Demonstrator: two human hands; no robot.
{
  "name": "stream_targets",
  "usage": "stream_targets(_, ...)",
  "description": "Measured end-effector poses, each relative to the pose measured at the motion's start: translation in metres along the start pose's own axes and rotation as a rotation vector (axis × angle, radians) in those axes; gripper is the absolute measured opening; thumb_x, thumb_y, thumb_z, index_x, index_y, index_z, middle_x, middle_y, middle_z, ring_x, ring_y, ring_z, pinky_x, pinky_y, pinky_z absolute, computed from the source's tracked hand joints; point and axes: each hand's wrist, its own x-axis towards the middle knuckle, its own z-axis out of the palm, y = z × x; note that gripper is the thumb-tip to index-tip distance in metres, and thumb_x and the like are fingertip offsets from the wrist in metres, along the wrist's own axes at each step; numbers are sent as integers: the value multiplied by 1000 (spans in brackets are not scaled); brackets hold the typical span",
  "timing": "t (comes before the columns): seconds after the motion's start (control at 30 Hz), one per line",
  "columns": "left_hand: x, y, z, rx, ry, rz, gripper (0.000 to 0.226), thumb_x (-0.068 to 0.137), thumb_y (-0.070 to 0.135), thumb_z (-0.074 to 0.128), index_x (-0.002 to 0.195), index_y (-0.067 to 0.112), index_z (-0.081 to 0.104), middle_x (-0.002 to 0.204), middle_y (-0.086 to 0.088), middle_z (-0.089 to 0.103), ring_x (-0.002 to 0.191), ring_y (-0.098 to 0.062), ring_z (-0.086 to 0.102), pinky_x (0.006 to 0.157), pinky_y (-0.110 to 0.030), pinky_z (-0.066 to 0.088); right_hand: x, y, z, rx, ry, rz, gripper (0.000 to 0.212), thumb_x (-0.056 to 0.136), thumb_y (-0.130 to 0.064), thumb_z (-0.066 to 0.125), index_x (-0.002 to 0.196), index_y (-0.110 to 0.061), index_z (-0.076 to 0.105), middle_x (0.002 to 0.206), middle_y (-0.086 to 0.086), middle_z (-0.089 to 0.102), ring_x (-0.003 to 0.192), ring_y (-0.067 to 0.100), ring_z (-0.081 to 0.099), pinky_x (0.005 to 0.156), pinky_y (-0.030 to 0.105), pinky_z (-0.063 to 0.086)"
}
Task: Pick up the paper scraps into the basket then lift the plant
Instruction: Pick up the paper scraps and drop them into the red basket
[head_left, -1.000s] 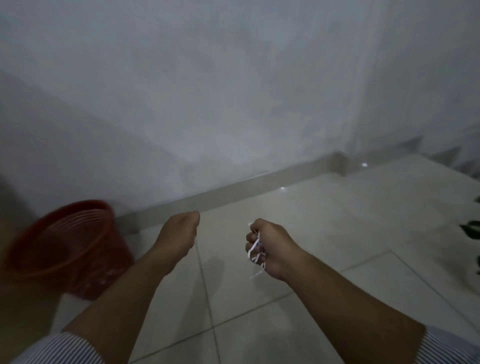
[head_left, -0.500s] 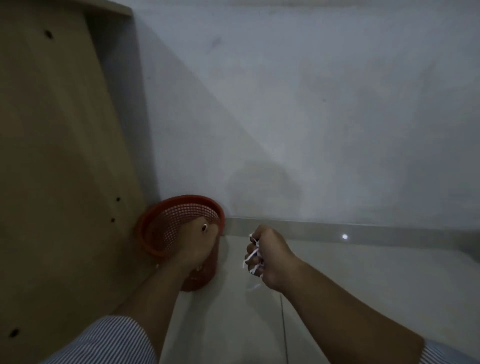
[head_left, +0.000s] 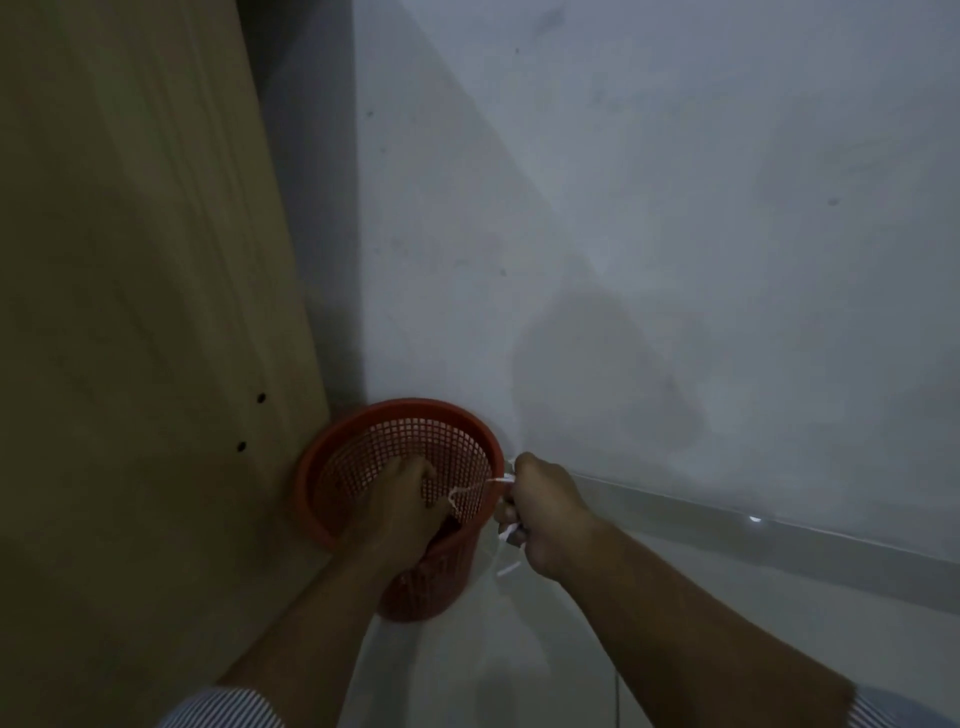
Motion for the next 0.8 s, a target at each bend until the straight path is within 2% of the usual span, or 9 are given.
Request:
stream_targets(0.13, 1, 3, 8, -4, 34, 31, 4, 84, 32, 60, 84, 28, 59, 88, 9, 65, 79, -14, 62, 72, -36, 52, 31, -5, 21, -76, 86, -98, 27, 94, -9, 29, 76, -8, 50, 73, 11, 52, 53, 20, 48, 44, 24, 37)
stream_targets(0.2, 0, 5, 12, -11, 40, 34, 13, 87, 31, 56, 76, 25, 57, 72, 8, 66, 67, -12, 62, 64, -35, 52, 41, -13, 36, -23, 157, -165, 33, 91, -19, 31, 102, -1, 56, 92, 19, 61, 74, 28, 61, 62, 36, 56)
stream_targets(0.27, -1, 3, 14, -39, 59, 22, 19, 90, 29, 53, 71, 24, 55, 63, 8, 63, 60, -8, 60, 58, -32, 49, 47, -23, 46, -58, 184, -262, 37, 95, -25, 32, 117, -3, 52, 105, 16, 58, 93, 30, 59, 86, 46, 55)
stream_targets(0.33, 1, 2, 14, -96, 101, -25, 20, 93, 23, 49, 73, 22, 53, 64, 6, 62, 58, -6, 57, 51, -28, 41, 51, -27, 53, -84, 210, -319, 30, 99, -25, 33, 116, -6, 49, 102, 10, 56, 93, 28, 57, 89, 44, 53)
stream_targets(0.4, 4, 2, 14, -126, 158, -57, 17, 93, 18, 47, 78, 19, 54, 70, 3, 62, 60, -8, 56, 49, -26, 36, 52, -27, 59, -75, 126, -265, 27, 96, -29, 38, 114, -12, 47, 103, 10, 59, 90, 27, 61, 87, 46, 56)
stream_targets(0.5, 6, 3, 14, -172, 167, -19, 14, 93, 17, 47, 82, 20, 55, 75, 3, 63, 66, -11, 58, 52, -27, 40, 41, -23, 62, -39, -74, -124, 52, 89, -43, 43, 122, -6, 57, 113, 25, 68, 98, 41, 69, 90, 46, 56)
stream_targets(0.57, 6, 3, 13, -225, 168, 3, 13, 94, 17, 48, 84, 20, 57, 79, 6, 64, 71, -9, 61, 58, -27, 46, 33, -23, 56, 1, -142, -101, 49, 99, -34, 38, 122, 3, 61, 114, 28, 66, 109, 45, 63, 92, 46, 54)
stream_targets(0.67, 6, 0, 12, -254, 185, -11, 11, 92, 15, 49, 84, 19, 55, 81, 2, 65, 73, -16, 63, 63, -34, 53, 32, -21, 41, 47, -211, -55, 38, 104, -35, 31, 94, -17, 64, 87, 2, 65, 80, 17, 63, 69, 29, 51)
stream_targets(0.8, 6, 9, 6, -205, 171, 104, 9, 88, 15, 51, 80, 19, 53, 76, 0, 61, 68, -19, 60, 56, -32, 45, 22, -27, 20, 50, -115, -93, 36, 101, -38, 36, 96, -13, 61, 90, 3, 63, 81, 13, 58, 97, 39, 51)
